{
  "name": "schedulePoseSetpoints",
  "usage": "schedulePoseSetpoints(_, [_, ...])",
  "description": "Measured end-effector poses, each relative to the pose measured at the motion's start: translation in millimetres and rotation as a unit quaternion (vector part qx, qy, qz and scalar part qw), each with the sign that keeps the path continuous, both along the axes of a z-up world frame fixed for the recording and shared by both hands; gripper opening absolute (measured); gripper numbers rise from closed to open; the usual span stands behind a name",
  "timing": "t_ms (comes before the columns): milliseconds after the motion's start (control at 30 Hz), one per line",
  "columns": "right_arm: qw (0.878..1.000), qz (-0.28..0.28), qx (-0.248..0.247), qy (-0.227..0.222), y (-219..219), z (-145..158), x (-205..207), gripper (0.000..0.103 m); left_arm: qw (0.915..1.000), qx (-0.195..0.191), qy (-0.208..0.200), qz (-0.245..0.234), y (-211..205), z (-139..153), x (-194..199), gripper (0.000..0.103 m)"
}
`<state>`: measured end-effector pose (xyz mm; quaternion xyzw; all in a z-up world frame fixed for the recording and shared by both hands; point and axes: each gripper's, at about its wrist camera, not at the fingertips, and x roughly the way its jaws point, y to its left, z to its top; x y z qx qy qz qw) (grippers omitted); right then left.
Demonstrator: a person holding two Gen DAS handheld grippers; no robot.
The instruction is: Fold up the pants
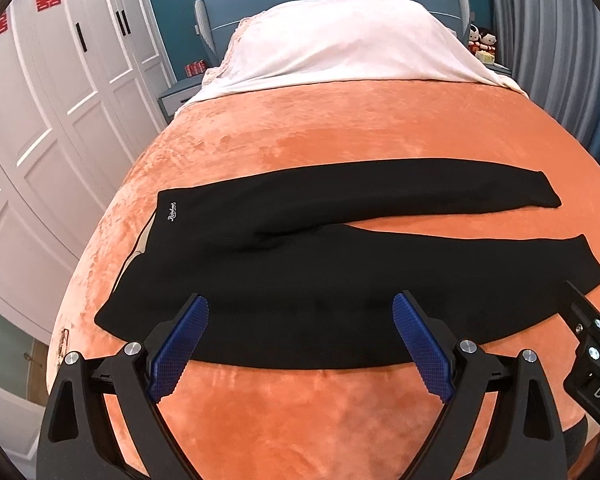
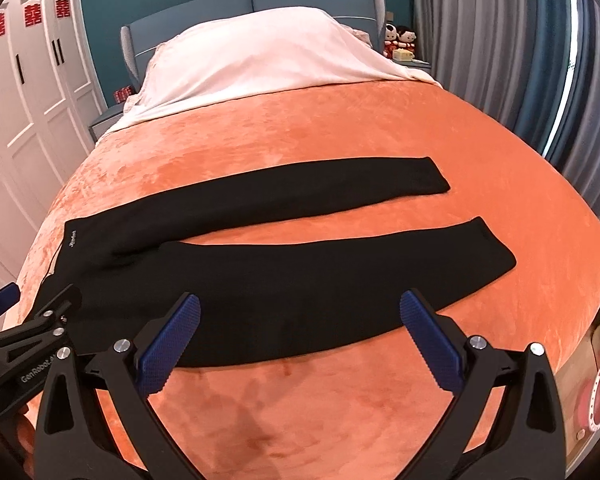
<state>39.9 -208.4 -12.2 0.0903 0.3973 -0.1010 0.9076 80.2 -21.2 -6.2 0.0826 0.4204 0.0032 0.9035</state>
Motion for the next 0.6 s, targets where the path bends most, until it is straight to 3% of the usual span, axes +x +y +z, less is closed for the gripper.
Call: schedulePoseSetpoints(600, [1.0,0.004,0.005,0.014,1.8,-9.3,9.1,0.098,0.9999,-0.002,0.012,0.006,2.1,-7.4,10.0,0.092])
